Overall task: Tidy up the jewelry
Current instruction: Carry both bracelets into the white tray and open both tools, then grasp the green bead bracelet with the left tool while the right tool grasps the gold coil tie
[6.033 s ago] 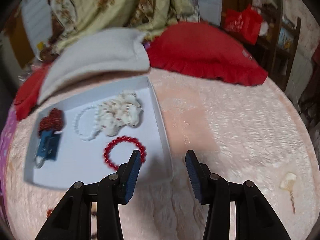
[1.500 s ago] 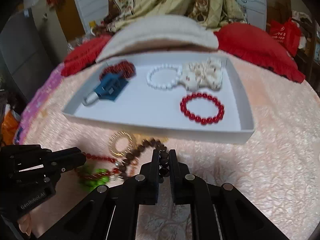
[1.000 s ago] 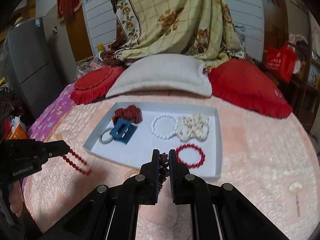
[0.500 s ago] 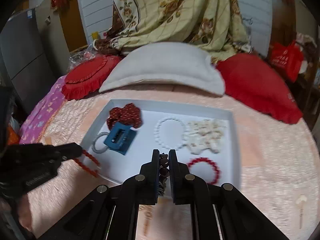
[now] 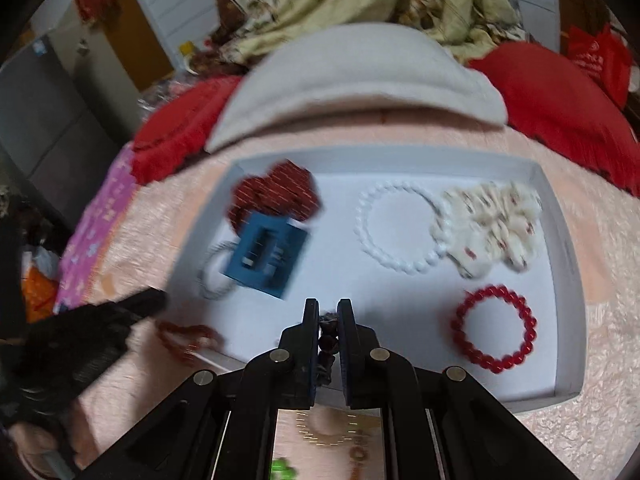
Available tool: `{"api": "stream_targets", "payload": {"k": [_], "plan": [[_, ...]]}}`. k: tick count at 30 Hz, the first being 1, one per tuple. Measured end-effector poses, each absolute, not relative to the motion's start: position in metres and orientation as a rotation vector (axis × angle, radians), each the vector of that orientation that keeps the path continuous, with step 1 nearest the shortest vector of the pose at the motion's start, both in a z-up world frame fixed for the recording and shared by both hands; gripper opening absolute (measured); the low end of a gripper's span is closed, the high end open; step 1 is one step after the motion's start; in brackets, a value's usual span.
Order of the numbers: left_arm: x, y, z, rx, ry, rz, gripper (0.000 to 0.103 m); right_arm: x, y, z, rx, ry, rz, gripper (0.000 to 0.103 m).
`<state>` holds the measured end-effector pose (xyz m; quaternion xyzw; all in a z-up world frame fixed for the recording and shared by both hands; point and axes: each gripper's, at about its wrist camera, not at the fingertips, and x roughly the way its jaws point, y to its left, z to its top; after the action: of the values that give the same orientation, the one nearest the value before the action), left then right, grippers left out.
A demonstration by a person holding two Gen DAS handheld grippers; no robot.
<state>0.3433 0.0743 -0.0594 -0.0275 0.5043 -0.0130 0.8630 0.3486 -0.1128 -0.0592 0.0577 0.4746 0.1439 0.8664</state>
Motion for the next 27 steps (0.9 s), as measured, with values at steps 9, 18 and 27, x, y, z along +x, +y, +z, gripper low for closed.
{"api": "stream_targets", "payload": {"k": [9, 18, 27], "plan": [[0.356, 0.072, -0.046, -0.085, 1.027, -0.031, 0.007, 0.336, -0.130, -0.053, 0.058, 0.934, 0.234, 0.044], [0.296, 0.107, -0.023, -0.137, 0.995, 0.035, 0.008, 0.286, -0.084, -0.041, -0.073, 0.876, 0.453, 0.044], [0.196, 0.130, -0.044, -0.106, 0.930, 0.132, 0.018, 0.277, -0.008, -0.072, -0.370, 0.860, 0.457, 0.044]]}}
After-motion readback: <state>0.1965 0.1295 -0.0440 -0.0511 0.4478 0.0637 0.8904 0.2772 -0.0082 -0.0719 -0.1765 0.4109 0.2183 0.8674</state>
